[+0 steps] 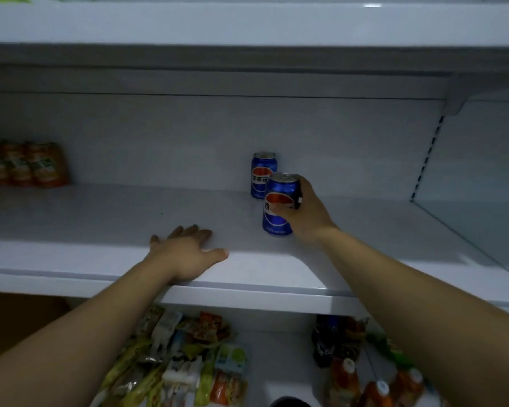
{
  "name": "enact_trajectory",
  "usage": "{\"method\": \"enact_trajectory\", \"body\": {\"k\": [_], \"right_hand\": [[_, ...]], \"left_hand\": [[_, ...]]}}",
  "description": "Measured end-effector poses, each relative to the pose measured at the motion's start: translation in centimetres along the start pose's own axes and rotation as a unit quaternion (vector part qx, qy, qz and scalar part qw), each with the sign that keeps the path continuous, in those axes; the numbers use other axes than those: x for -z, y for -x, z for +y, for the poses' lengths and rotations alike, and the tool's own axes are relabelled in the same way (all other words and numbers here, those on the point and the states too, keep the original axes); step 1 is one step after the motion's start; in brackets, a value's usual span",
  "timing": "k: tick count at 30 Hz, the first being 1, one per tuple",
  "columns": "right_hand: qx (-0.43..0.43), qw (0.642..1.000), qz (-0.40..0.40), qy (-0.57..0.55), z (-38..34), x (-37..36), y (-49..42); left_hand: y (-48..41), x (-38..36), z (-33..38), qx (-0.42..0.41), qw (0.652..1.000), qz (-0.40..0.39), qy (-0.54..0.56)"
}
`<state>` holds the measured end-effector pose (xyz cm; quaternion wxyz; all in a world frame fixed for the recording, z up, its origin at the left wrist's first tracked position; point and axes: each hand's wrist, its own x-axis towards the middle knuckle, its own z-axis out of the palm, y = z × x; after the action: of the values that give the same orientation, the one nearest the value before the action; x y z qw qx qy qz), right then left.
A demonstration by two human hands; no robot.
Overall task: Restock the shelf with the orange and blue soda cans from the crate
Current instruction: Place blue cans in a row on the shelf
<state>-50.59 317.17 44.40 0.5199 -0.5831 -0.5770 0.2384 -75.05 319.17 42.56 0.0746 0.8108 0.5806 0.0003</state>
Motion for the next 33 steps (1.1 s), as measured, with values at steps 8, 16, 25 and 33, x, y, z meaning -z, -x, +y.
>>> {"method": "enact_trajectory", "body": {"k": [8,16,25,33], "right_hand": [[-0.016,0.997,0.063,0.042,3.3,0.0,-7.1],[-0.018,0.996,0.077,0.048,4.8,0.2,-9.5],[-0.083,0.993,0.074,0.043,5.8,-0.8,-13.1],[-0.074,0.994,0.062,0.052,6.2,-1.7,-13.9]], "left_hand": [[-0.5,-0.2,-0.2,0.005,1.000,-0.003,0.002],[-0.7,-0.3,-0.2,0.008,1.000,0.009,0.012],[-0.8,-0.4,-0.2,0.013,1.000,0.012,0.017],[-0.8,-0.6,-0.1,0.014,1.000,0.017,0.019]]}}
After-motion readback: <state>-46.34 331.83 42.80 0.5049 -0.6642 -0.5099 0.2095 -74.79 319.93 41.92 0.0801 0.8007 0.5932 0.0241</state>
